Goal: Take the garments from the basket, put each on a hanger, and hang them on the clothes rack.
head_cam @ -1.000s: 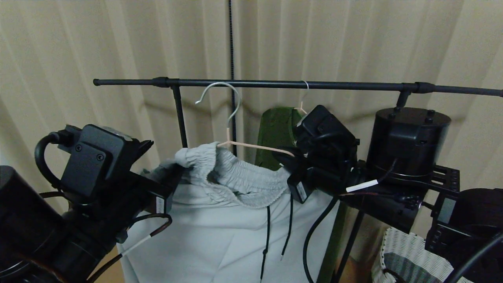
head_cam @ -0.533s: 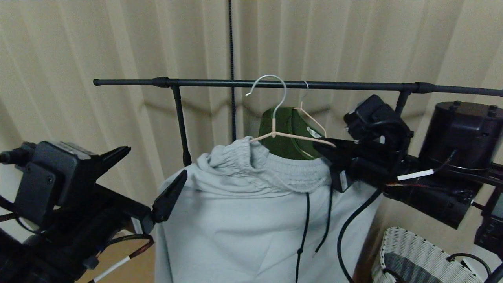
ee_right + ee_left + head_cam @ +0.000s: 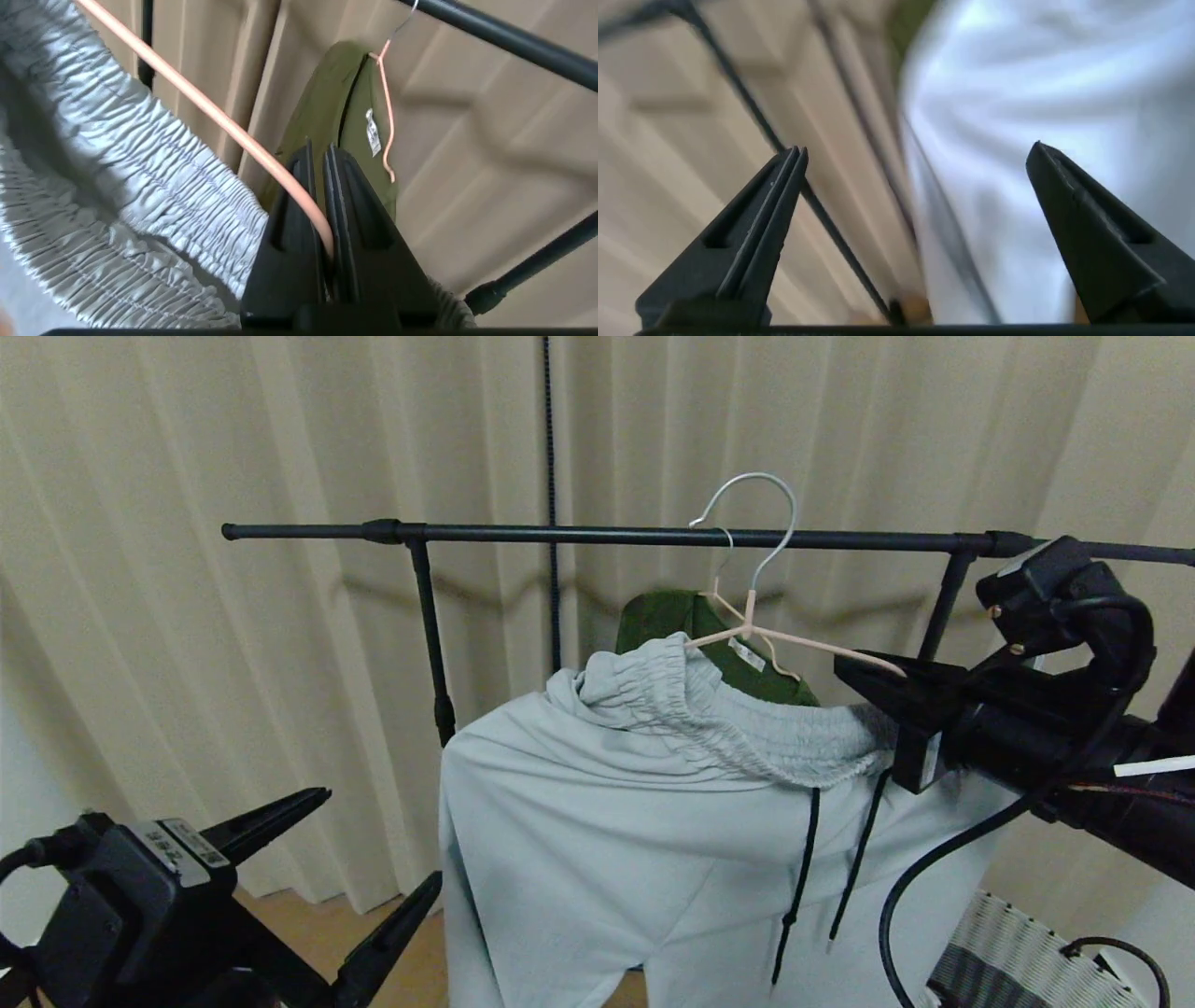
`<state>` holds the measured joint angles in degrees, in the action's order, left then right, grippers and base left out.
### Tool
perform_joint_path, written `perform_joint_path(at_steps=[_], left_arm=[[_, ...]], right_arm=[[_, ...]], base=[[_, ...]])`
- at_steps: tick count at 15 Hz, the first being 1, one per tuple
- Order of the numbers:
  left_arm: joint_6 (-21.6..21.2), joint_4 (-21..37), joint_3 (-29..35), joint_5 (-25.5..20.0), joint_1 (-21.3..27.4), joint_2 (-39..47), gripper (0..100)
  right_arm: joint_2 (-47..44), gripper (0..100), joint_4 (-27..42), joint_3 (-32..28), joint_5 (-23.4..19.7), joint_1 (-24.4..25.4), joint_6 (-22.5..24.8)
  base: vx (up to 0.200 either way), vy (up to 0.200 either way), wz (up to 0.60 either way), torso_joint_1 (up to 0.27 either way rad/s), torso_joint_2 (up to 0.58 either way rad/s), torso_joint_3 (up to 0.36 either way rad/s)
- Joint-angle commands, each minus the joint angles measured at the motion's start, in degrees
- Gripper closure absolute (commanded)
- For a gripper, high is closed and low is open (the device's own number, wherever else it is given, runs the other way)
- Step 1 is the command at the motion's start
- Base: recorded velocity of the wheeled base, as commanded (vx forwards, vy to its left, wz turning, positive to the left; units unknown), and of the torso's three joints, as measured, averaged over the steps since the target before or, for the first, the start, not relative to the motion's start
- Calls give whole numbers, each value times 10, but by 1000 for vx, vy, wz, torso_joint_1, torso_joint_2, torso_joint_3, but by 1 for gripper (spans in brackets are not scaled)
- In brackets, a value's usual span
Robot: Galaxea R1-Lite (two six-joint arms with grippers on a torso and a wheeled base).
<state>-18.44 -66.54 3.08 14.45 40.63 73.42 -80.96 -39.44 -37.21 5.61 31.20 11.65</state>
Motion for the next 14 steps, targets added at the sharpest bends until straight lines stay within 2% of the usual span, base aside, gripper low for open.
perform_joint_path(at_steps=[1, 4, 8, 9, 14], left_arm=[[1, -1, -15, -1, -5, 15, 0], [3, -3, -5, -2, -19, 53, 0], [15, -4, 2, -5, -36, 87, 0], [16, -4, 3, -5, -35, 88, 100], [16, -3, -3, -4, -35, 91, 100]], right_arm=[[23, 100, 0, 0, -14, 0, 0], [34, 100, 0, -1, -45, 0, 1], [51, 100, 1, 0, -49, 2, 0], [51, 100, 1, 0, -49, 2, 1], [48, 100, 0, -5, -47, 2, 1]], base=[[0, 0, 0, 0, 0, 0], [0, 0, 0, 0, 0, 0], [0, 0, 0, 0, 0, 0], [0, 0, 0, 0, 0, 0], [0, 0, 0, 0, 0, 0]])
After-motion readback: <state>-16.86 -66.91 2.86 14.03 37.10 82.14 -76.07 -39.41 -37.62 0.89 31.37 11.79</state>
